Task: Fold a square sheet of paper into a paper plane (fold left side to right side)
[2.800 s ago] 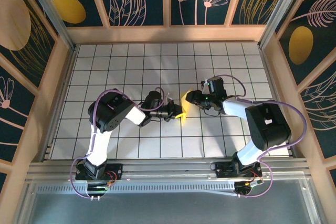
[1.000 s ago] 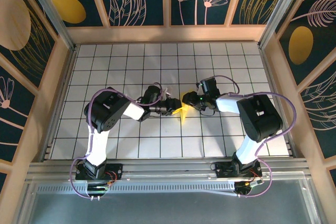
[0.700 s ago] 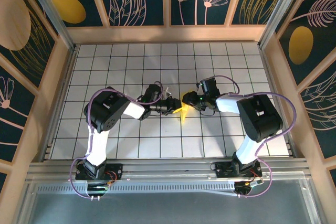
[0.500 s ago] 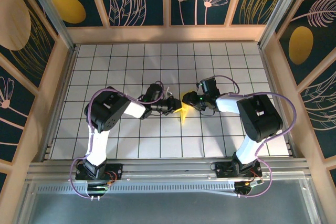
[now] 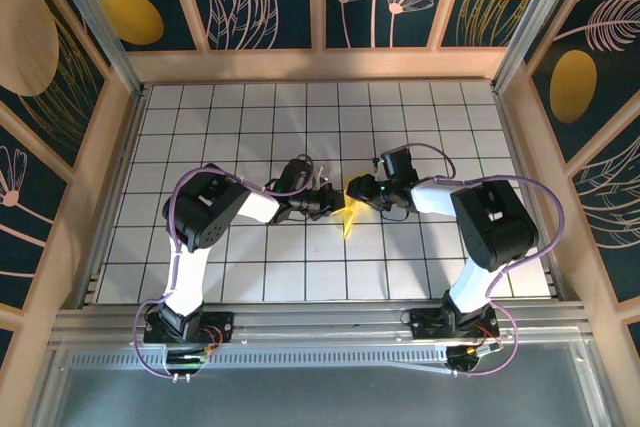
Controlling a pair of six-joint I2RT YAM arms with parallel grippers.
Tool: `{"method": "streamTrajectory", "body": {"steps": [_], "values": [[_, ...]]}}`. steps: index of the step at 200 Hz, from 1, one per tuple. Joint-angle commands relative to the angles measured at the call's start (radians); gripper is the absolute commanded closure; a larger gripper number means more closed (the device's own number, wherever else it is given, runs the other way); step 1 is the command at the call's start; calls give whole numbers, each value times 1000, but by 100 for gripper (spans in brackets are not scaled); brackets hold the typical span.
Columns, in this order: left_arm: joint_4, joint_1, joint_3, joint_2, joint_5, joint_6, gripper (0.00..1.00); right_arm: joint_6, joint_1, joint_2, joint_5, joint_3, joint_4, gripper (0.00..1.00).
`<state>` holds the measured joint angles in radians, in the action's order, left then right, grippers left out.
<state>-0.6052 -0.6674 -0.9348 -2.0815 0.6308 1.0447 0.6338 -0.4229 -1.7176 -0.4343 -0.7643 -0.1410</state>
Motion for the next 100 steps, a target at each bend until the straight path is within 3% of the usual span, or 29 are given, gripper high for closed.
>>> {"method": "streamTrajectory", "body": {"steps": [1, 100], "values": [[94, 4, -19, -40, -80, -54, 97, -29, -12, -12, 53, -10, 59, 52], [112, 3, 21, -23, -108, -55, 99, 9, -2, 59, 28, -8, 14, 52]]}}
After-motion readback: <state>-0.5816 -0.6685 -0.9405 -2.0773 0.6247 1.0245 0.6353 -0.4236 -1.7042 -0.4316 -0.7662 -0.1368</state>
